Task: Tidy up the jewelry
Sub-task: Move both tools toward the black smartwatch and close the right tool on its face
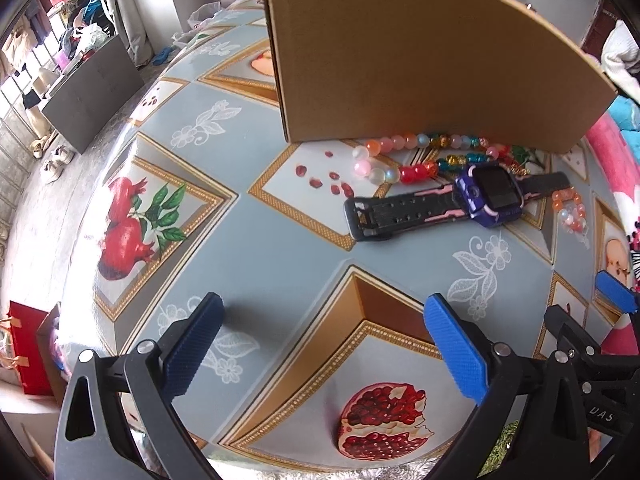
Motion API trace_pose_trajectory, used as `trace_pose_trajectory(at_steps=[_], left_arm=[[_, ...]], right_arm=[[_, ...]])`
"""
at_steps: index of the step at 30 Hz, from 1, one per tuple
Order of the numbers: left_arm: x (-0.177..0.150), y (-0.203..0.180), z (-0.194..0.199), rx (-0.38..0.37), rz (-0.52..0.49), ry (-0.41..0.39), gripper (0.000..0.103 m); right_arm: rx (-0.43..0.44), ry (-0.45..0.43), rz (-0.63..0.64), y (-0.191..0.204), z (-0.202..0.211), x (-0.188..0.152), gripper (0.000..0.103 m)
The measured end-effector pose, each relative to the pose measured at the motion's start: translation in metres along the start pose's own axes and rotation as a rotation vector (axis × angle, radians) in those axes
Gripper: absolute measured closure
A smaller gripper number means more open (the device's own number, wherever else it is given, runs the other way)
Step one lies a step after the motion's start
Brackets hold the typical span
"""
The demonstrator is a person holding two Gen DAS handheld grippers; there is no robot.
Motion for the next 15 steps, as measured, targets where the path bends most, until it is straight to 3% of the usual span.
trace_pose_trajectory(at_steps=[4,8,11,15], left_arm=[[0.012,0.004,0.012,-0.120,0.050,-0.054,0.007],[0.027,0.000,0.025,-0.236,0.057,-0.107,0.018],[0.033,-0.007,0.030,-0.322,0.046,-0.110,0.031],[0.031,-0.018,0.024,-0.393,0.055,-0.049,0.055]], right_arm=[[0.070,-0.050,-0.001,-0.003,0.007,0.008,0.008],[0.104,-0.146,-0.003,-0.004,0.021,0.032,0.008],[0.176,-0.194,0.003,0.003,0.024,0.052,0.010],[0.225,-0.216,0.056,0.018,0.018,0.076,0.027]])
Point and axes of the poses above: each gripper's, at about its wrist camera, not at the fingertips, and z roughly against the way its jaws point, y to its left, x to its top, the point moved 10 cm from there along -z, roughly the way its jaws point, and after that the axes turned 15 degrees about z, right-handed, at the moved point
